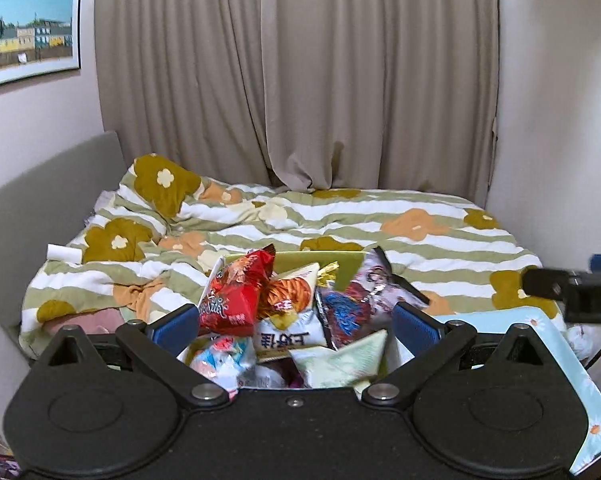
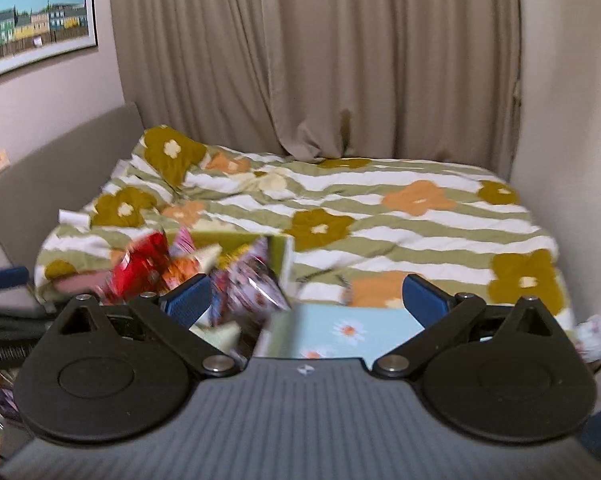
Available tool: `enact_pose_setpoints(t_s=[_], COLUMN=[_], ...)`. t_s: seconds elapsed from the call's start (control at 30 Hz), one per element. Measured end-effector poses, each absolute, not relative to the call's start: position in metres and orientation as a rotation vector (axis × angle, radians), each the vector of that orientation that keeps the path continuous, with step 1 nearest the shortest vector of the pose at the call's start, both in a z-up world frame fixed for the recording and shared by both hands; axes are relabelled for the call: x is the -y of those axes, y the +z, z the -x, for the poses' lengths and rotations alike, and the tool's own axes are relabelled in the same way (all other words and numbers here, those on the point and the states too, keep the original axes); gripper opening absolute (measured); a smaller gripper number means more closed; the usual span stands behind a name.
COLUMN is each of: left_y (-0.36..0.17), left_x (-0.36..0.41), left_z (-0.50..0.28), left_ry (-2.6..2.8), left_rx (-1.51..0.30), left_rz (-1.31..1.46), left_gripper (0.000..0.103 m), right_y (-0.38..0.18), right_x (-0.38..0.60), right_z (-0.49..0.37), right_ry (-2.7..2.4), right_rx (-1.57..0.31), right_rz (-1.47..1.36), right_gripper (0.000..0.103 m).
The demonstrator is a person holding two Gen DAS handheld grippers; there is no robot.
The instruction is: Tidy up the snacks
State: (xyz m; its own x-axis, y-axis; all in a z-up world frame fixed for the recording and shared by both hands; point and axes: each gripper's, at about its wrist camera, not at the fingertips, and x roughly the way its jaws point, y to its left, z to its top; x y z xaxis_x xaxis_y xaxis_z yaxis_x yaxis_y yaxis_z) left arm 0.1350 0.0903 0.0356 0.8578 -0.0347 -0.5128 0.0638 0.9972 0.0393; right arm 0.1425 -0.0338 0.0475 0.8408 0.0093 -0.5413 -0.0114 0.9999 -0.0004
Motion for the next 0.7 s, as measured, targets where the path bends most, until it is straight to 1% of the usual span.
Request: enact_pose_setpoints(t_s=[0.27,0.47,0.7], left_y=[0.032,0.019,0.013], left_x=[-0.061,-0.048,-0.039], left_z=[-0.081,-0.061,-0.047], left_ry=[-0.047,-0.063,-0.087], left_rx=[-0.506,-0.546,-0.552], left_rz=[-0.112,-0.116,-0.125], left_gripper=[0.103,0.103,0.103], right_y=[0.038,0.020,0.013], right_x=[0.072,0.086,0.091], right_z=[-0.080,-0.048,-0.030], right_ry=[-0.054,-0.086,-0.104], right_rx=[-0.627,-0.679,-0.690], right_rz=[-0.009,-0.033,-0.043], right_gripper=[0.103,0.103,0.103])
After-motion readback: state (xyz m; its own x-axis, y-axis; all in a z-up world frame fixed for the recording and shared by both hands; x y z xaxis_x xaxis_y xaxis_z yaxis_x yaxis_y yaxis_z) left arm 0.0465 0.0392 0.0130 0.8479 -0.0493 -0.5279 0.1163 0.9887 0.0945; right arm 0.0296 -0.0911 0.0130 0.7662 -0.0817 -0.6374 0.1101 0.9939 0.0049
